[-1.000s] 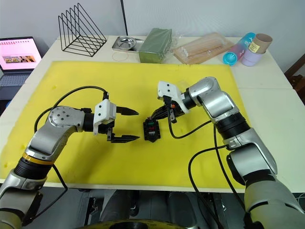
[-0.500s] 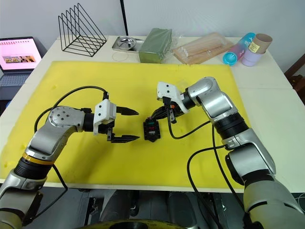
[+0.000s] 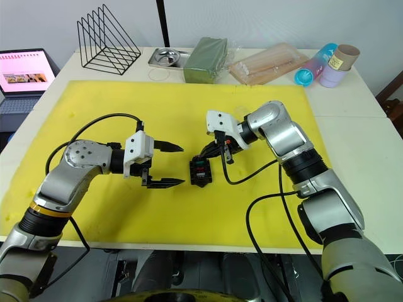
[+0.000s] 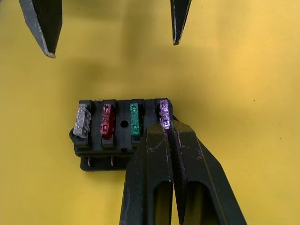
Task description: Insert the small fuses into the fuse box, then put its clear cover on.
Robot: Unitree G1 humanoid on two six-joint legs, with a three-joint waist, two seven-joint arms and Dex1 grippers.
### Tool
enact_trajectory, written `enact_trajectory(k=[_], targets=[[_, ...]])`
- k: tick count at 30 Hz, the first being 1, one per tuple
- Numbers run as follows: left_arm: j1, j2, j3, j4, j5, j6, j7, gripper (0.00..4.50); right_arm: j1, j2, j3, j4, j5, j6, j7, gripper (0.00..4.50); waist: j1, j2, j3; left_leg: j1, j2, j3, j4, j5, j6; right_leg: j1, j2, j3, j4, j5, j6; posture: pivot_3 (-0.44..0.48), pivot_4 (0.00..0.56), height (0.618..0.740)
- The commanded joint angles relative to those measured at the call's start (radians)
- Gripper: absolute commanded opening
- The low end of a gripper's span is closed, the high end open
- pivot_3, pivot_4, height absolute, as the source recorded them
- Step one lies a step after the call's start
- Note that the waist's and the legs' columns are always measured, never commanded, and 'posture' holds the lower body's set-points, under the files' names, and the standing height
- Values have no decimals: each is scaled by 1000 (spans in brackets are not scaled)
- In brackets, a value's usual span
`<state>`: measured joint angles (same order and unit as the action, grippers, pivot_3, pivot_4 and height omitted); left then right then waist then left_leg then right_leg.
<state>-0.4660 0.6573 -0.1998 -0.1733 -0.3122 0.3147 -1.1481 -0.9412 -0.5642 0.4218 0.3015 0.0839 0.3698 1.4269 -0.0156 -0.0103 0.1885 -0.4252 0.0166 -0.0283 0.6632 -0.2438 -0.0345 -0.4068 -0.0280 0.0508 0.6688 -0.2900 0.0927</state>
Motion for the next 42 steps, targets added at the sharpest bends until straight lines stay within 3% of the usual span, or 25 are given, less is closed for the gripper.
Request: enact_trajectory(k=[1,8,26,42], targets=[[-10,-1,13,-37,-1,-10,8,4500,2,-5,21,10,-37,-15,5,18,0,0,0,0,0,0,0,0,0,0,0,0,0,0,0,0,150,740],[-10,-2,14,-41,-3,-3,10,4500,8,-9,29,11,-69,-27,16,18,0,0,0,1,0,0,0,0,0,1,0,0,0,0,0,0,150,740],[-9,-5,10,-39,-2,-9,14,4500,-87,9,-37,-30,46,165,50,18,0,0,0,1,0,0,0,0,0,1,0,0,0,0,0,0,150,740],[-6,-6,11,-43,-1,-8,19,4500,-67,1,1,-21,5,98,52,18,0,0,0,1,0,0,0,0,0,1,0,0,0,0,0,0,150,740]])
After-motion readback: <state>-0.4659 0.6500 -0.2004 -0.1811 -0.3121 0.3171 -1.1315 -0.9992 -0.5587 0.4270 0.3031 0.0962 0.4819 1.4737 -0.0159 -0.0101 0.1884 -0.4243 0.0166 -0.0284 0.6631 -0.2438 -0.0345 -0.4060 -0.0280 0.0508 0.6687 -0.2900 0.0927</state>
